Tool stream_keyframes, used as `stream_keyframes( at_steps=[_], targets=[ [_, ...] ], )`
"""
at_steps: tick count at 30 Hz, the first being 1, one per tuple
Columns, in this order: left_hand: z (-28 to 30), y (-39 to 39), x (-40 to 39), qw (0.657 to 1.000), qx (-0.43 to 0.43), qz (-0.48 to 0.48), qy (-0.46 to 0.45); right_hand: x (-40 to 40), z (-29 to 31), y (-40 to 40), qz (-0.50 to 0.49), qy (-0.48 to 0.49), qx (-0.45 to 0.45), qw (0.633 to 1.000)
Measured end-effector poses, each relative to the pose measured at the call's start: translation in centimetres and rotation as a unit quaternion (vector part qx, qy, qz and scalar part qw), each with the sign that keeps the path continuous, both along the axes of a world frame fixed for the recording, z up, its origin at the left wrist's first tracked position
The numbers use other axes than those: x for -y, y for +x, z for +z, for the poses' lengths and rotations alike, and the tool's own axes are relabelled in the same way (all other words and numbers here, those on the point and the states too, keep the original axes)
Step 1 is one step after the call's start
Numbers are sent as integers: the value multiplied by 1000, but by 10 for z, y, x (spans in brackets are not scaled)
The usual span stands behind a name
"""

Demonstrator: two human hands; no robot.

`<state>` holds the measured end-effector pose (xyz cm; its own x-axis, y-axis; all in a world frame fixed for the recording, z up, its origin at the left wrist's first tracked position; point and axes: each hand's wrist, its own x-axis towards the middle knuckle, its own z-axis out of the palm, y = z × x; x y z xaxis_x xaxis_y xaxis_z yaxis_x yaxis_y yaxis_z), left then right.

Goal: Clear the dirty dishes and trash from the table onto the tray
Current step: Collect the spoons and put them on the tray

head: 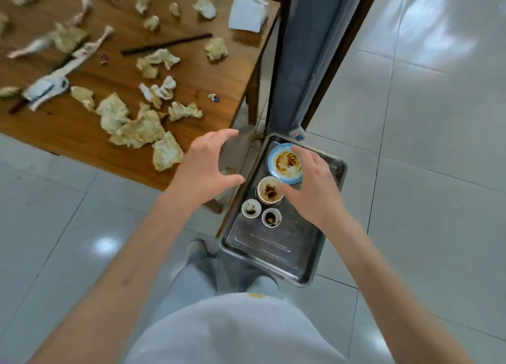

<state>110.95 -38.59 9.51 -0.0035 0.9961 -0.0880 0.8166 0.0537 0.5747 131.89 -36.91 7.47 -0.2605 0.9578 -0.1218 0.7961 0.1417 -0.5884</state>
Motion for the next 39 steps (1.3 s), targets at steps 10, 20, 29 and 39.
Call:
stream_keyframes(
  at_steps=[10,20,29,39],
  targets=[
    [27,-134,67,993,30,115,21,30,24,-121,76,-5,29,997],
    [37,-317,90,989,18,146,2,41,26,-290,60,16,20,998],
    [29,-424,76,984,13,175,0,18,14,-402,77,-2,34,996],
    [2,-533,0,984,0,180,-12,-62,-13,-506,90,-38,40,994]
  ],
)
